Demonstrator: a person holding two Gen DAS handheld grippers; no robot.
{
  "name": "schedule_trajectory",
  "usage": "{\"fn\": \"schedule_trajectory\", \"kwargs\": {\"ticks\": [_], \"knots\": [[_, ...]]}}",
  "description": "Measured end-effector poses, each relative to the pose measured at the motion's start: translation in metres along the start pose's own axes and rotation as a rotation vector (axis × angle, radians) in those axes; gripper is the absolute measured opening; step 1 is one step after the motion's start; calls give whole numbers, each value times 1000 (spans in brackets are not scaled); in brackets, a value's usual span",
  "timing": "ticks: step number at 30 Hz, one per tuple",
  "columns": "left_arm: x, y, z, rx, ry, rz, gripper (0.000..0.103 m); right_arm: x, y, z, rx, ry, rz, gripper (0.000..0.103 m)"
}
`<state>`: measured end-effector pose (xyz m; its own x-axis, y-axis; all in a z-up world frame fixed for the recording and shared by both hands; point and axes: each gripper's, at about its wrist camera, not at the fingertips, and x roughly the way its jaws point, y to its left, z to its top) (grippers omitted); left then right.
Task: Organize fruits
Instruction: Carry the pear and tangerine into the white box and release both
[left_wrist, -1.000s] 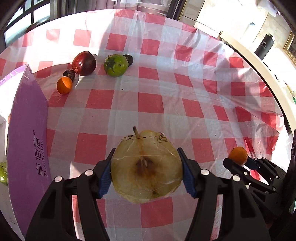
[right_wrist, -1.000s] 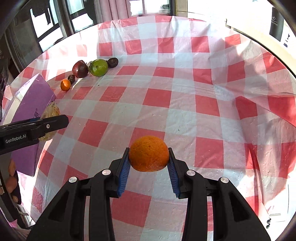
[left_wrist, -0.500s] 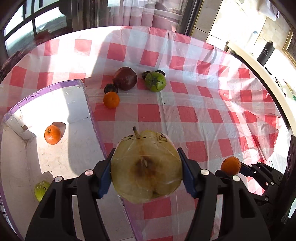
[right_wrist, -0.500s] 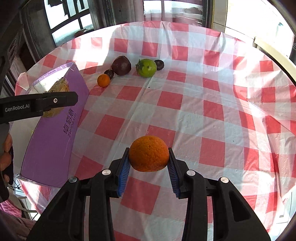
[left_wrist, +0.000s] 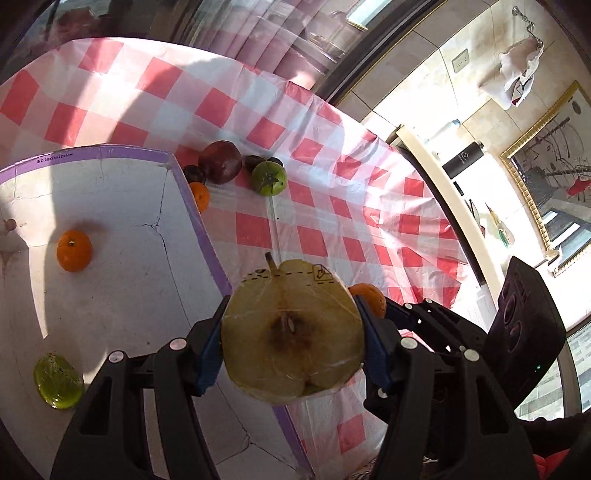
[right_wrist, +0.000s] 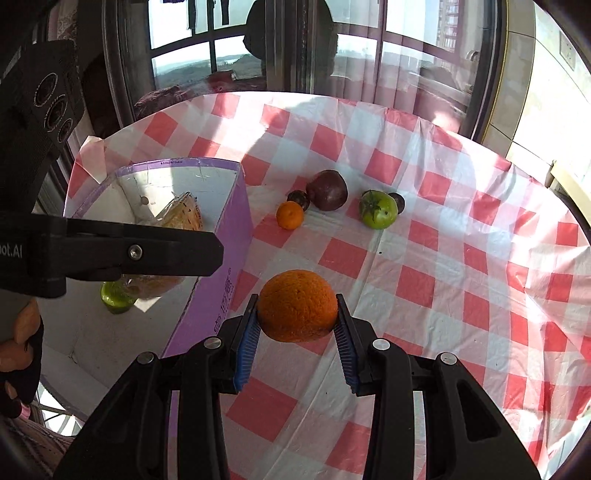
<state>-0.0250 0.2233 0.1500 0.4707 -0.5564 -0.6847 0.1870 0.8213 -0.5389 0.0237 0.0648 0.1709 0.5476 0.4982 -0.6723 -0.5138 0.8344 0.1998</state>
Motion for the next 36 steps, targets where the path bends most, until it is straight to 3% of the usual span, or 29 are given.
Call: {"fn": "schedule_trajectory", "kwargs": {"ticks": [4,8,12,17,23,30,33,36], "knots": [[-23,33,6,-50,-49,69,63,-2,26,17,-59,-23,64,38],[-30,79,12,-104,-20,207,63,7,70,30,-182,2,181,39],[-25,125,15,-111,65,352,63,30,116,29,-345,115,290,39],[-10,157,9,-72,169,478,63,63,158,8,-551,281,279,39],[10,166,-1,-33,257,558,63,92,168,-13,-640,432,212,39],[13,173,-3,-51,258,579,67,97,164,-19,-619,472,184,40],[13,174,-4,-42,262,556,75,96,158,-14,-574,461,176,60],[15,170,-6,-21,258,556,82,92,157,-11,-554,440,188,66]]}}
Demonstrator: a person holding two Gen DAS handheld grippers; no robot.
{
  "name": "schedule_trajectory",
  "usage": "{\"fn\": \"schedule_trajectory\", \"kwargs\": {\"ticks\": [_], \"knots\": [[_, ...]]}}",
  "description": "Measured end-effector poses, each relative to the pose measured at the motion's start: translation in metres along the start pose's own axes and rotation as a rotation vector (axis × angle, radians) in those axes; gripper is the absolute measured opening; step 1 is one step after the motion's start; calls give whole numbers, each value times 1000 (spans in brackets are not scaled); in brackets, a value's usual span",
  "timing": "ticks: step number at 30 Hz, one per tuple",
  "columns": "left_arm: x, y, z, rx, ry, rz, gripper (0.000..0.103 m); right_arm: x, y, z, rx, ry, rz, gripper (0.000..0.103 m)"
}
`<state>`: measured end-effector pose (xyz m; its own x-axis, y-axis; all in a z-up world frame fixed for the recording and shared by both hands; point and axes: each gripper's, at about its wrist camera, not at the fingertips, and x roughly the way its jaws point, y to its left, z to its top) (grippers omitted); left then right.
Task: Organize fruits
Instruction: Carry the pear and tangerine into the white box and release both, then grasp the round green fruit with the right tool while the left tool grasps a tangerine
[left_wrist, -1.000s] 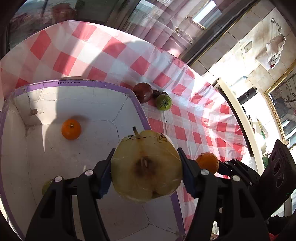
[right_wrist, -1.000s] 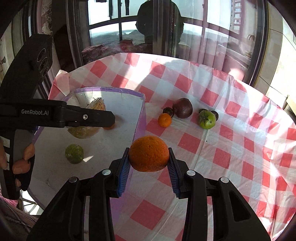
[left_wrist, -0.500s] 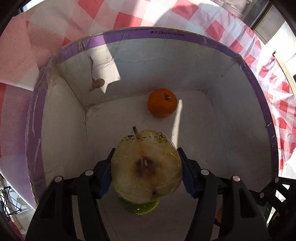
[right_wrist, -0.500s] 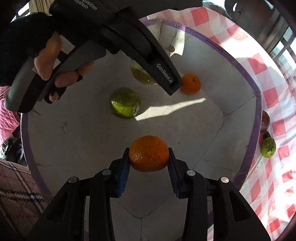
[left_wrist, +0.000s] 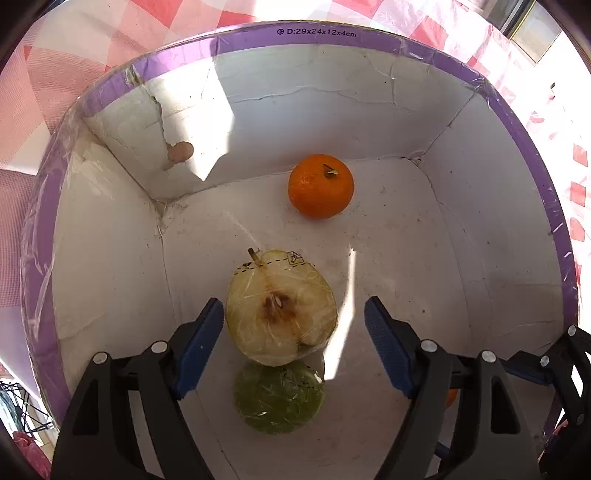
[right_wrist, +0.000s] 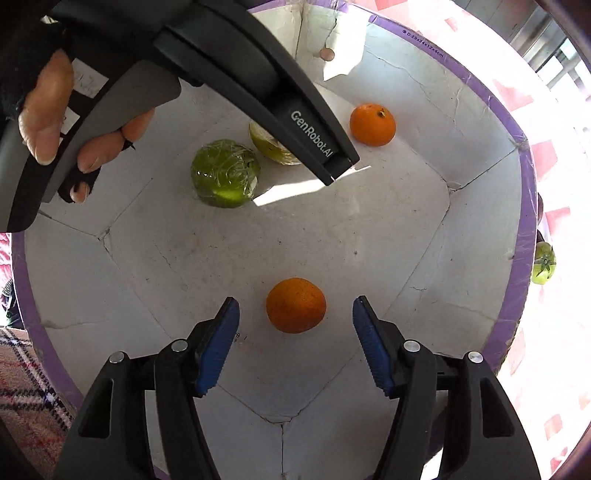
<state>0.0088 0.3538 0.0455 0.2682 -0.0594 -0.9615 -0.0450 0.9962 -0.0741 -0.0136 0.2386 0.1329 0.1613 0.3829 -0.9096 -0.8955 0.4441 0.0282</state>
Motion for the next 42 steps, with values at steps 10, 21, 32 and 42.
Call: {"fn": "schedule_trajectory", "kwargs": {"ticks": [10,21,32,42], "knots": [[-2,-13,-7,52,-23,81,90,-33,-7,-9,60,-168,26,83],[-7,-12,17,-31,-60,166,97,-88,-107,-37,461,-455,129,86],[-47,-34,57,-227,-276,201,97,6,-223,-90,683,-246,-71,86],[-86,-142,81,-213,-464,74,101,68,-293,-54,607,-272,-164,86]]}}
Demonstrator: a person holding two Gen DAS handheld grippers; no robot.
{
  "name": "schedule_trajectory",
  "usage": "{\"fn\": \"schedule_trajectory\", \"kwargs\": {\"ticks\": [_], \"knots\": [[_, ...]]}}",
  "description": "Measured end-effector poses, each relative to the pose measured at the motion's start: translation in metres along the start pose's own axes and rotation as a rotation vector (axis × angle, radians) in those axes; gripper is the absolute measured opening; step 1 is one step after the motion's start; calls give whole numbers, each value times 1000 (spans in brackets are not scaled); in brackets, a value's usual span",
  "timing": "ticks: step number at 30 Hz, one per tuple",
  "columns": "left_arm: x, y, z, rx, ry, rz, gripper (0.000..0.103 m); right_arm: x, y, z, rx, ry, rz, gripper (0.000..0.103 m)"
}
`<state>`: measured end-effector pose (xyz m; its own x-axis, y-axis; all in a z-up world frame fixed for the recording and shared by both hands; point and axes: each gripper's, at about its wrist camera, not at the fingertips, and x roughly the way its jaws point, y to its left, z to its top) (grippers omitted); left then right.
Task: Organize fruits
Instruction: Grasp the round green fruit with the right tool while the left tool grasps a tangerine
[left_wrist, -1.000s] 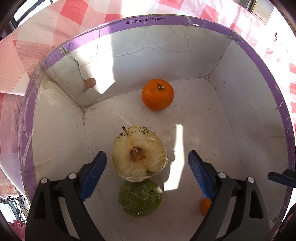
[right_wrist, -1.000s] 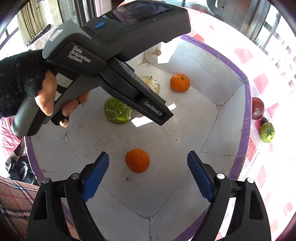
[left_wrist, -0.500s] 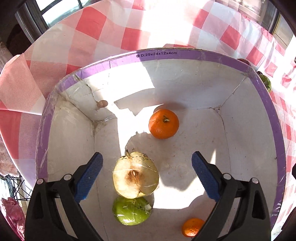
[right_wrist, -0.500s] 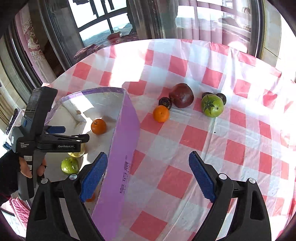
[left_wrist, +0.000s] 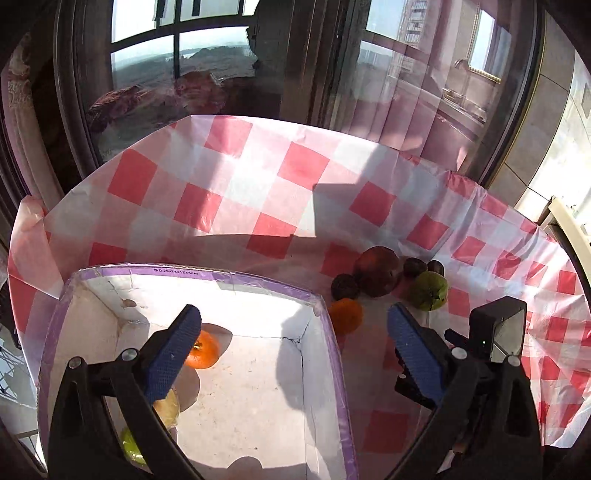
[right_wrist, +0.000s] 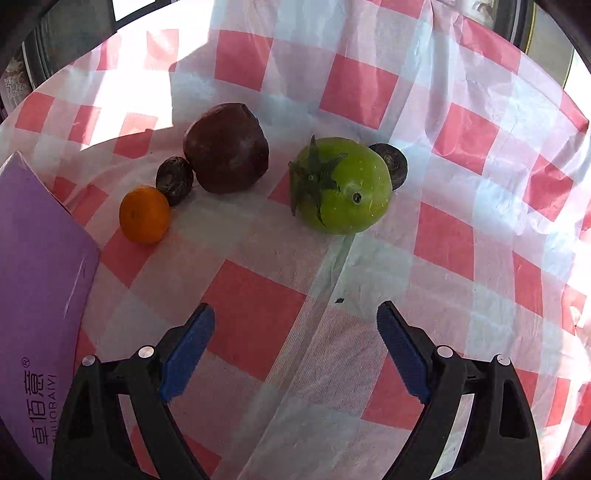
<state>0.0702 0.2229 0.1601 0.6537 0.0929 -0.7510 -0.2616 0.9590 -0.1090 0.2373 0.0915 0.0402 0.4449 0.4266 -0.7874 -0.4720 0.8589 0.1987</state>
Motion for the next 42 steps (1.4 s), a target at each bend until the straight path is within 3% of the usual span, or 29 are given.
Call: {"fn": "schedule_trajectory", "kwargs": {"ticks": [9,10,12,14,17,19,22,27,32,39,42], "knots": [[14,-74,-29,233,39,-2,101,30,-17,38,-8,-66,69,87],[16,-81,-31,255,42,-2,101,30,-21,38,-3,-75,79,83],[21,-95,-35,285,48,-19,101,26,-29,33,5,-96,72,65],[30,-110,-38,315,61,-28,101,22,-39,27,14,-99,89,62],[51,-135,-43,395,100,19,101,13,-60,11,49,-101,97,62],[66,-148,-46,409,139,12,101,6,-77,-1,72,-103,86,62],[93,-164,-52,450,170,157,101,-5,-104,-21,111,-102,61,62],[143,-141,-55,302,227,286,101,-19,-135,-51,143,-108,49,63],[172,-136,-45,347,169,327,100,-21,-140,-56,142,-120,59,63],[187,-119,-31,238,195,232,101,-18,-131,-44,163,-128,77,63],[178,-106,-24,121,173,95,101,-12,-129,-39,167,-129,81,63]]}}
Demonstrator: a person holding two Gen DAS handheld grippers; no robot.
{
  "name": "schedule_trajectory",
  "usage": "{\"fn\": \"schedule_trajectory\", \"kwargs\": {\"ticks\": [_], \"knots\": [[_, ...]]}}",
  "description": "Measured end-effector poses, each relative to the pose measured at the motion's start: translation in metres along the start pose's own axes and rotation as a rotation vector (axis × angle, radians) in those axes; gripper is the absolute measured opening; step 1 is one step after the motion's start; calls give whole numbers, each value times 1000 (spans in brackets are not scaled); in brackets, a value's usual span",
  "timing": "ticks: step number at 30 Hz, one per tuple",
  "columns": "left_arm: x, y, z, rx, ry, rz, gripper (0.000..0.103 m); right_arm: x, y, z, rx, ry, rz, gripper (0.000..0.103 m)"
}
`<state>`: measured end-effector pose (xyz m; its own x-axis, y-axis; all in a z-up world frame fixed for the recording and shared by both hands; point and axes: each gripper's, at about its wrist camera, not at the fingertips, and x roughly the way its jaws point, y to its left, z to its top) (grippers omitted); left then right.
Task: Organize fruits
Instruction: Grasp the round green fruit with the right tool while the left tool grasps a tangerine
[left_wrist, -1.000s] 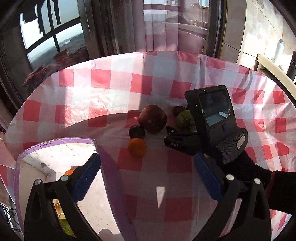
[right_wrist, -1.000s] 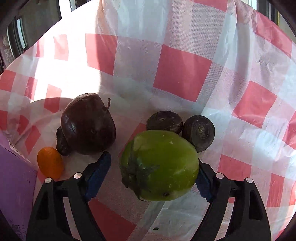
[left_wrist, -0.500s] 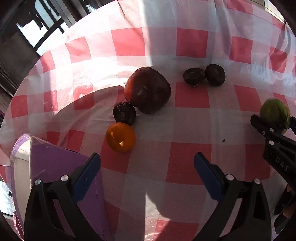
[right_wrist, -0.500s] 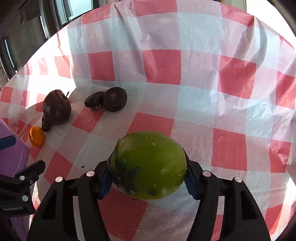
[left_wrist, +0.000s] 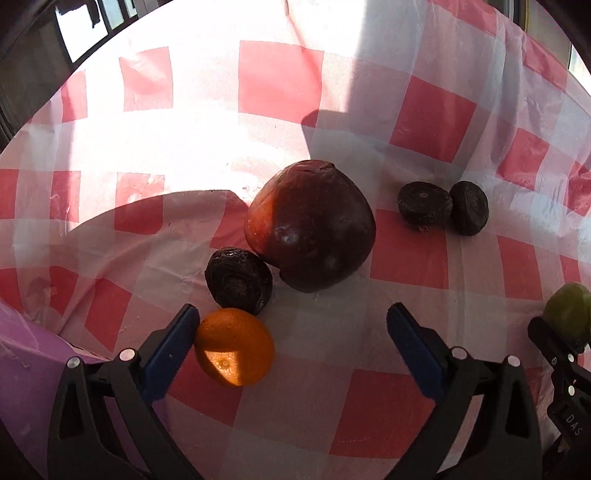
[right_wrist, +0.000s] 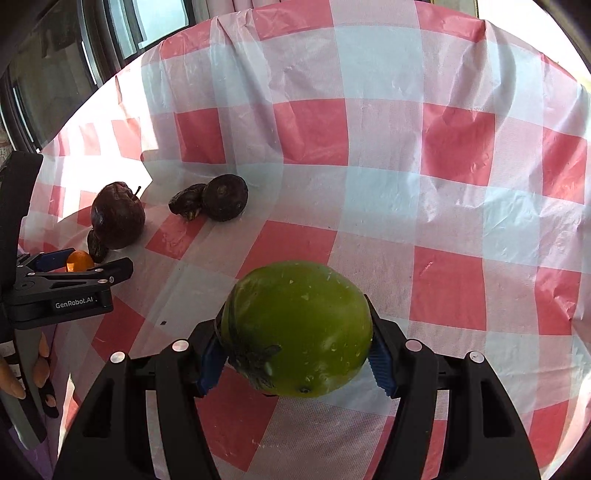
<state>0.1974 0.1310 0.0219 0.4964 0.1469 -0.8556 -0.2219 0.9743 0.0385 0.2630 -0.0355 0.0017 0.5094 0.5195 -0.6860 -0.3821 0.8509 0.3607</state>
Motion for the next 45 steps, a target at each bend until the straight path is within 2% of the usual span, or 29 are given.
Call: {"fn": "schedule_trajectory", "kwargs": {"ticks": [1,2,3,7,10,13,16,18,19,20,21,26,30,33,39,45], "knots": [[-3,7,1,-44,1,-73,101,-5,-2,3,2,-1,2,63],[-4,10,0,-65,9,-115,101,-3,-2,2,2,-1,3,63],[-4,11,-1,-72,16,-125,101,-8,-6,0,4,-2,4,63],[5,20,-16,-117,45,-130,101,-11,-5,0,5,-3,4,63],[3,10,-22,-67,24,-90,101,-12,-5,-1,7,-5,4,63],[0,12,-20,-105,10,-109,100,-9,-4,-2,8,-5,3,63],[1,19,-15,-129,1,-95,88,-8,-4,-2,7,-5,1,63],[-1,22,-11,-130,0,-78,69,-8,-3,-2,5,-5,-2,63],[-2,23,-11,-128,-1,-72,65,-8,-3,-2,5,-5,-2,63],[-3,25,-10,-125,-2,-69,55,-8,-3,-2,5,-5,-2,63],[-4,27,-11,-122,-1,-63,40,-8,-3,-2,4,-5,-2,63],[-21,26,-29,-81,24,-127,40,-8,-3,-2,3,-5,-3,63],[-44,-1,-53,-19,47,-207,40,-10,-2,-4,10,-4,-10,63],[-67,-18,-76,10,61,-269,41,-18,-4,-11,63,10,-14,63],[-116,-38,-119,91,103,-394,41,-60,6,-61,149,69,-59,63],[-167,-19,-147,189,92,-497,41,-110,32,-121,201,164,-98,63]]}}
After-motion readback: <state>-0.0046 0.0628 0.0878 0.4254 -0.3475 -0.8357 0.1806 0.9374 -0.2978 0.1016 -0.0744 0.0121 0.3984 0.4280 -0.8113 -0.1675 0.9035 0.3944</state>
